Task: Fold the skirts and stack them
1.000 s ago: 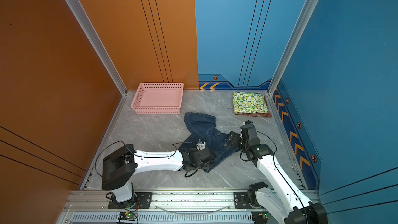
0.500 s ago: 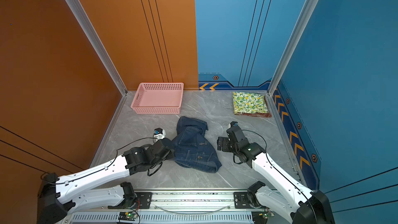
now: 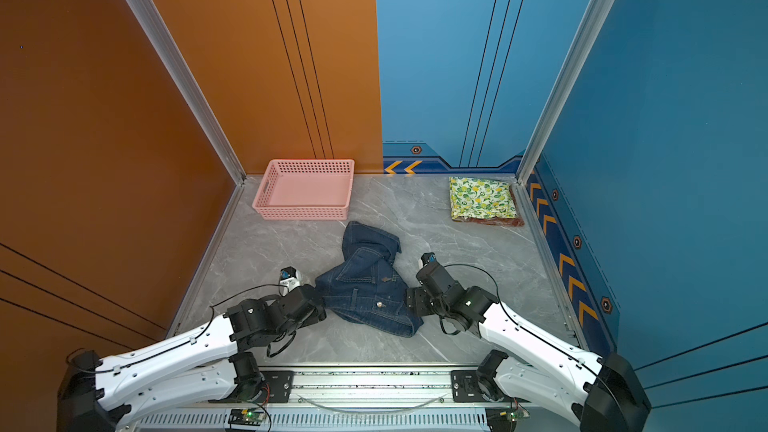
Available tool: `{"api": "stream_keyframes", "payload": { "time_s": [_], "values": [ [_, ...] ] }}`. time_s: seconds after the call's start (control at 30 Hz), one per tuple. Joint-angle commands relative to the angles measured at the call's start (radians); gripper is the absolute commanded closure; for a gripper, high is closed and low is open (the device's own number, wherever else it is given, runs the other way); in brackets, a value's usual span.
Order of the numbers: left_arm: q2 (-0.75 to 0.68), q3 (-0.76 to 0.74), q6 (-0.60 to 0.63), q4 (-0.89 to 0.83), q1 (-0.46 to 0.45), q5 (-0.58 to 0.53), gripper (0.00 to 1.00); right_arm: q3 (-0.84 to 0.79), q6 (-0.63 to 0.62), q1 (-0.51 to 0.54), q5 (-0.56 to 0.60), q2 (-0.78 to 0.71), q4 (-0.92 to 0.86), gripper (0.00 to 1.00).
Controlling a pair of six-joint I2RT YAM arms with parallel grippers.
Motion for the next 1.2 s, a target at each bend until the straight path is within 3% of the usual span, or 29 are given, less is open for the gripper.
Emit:
{"api": "stream_keyframes", "payload": {
  "time_s": [0.0,0.2,0.27,0.3,0.37,0.47,0.57,0.6,0.8,0.97,1.13,1.17],
  "values": [
    [0.028,-0.045,0.052,0.07,0.019,0.041,0.22,-0.038,0.064,0.079,0.065,-0.019,-0.07,0.11],
    [0.18,-0.043,0.133,0.257,0.062,0.083,0.21,-0.098,0.122,0.148,0.11,0.011,-0.04,0.13],
    [0.251,-0.013,0.169,0.287,0.077,0.094,0.27,-0.107,0.124,0.151,0.117,0.042,-0.022,0.17],
    [0.286,0.008,0.189,0.297,0.083,0.097,0.33,-0.115,0.123,0.152,0.118,0.061,-0.004,0.2],
    [0.34,0.049,0.223,0.309,0.096,0.102,0.63,-0.128,0.117,0.146,0.123,0.101,0.023,0.29],
    [0.365,0.129,0.275,0.285,0.11,0.1,0.99,-0.123,0.106,0.132,0.122,0.137,0.053,0.62],
    [0.338,0.24,0.329,0.19,0.118,0.082,1.0,-0.055,0.074,0.121,0.184,0.093,-0.018,0.96],
    [0.321,0.282,0.351,0.151,0.122,0.075,1.0,-0.018,0.06,0.112,0.212,0.066,-0.071,1.0],
    [0.186,0.506,0.42,-0.02,0.129,0.044,1.0,0.263,-0.062,0.016,0.292,-0.066,-0.315,1.0],
    [0.125,0.642,0.47,-0.093,0.137,0.019,1.0,0.533,-0.17,-0.059,0.313,-0.073,-0.421,1.0],
    [0.122,0.557,0.407,-0.109,0.142,0.092,1.0,0.635,-0.21,-0.082,0.295,-0.004,-0.429,1.0],
    [0.116,0.506,0.381,-0.092,0.126,0.103,0.94,0.629,-0.21,-0.082,0.287,0.007,-0.424,1.0]
  ]
}}
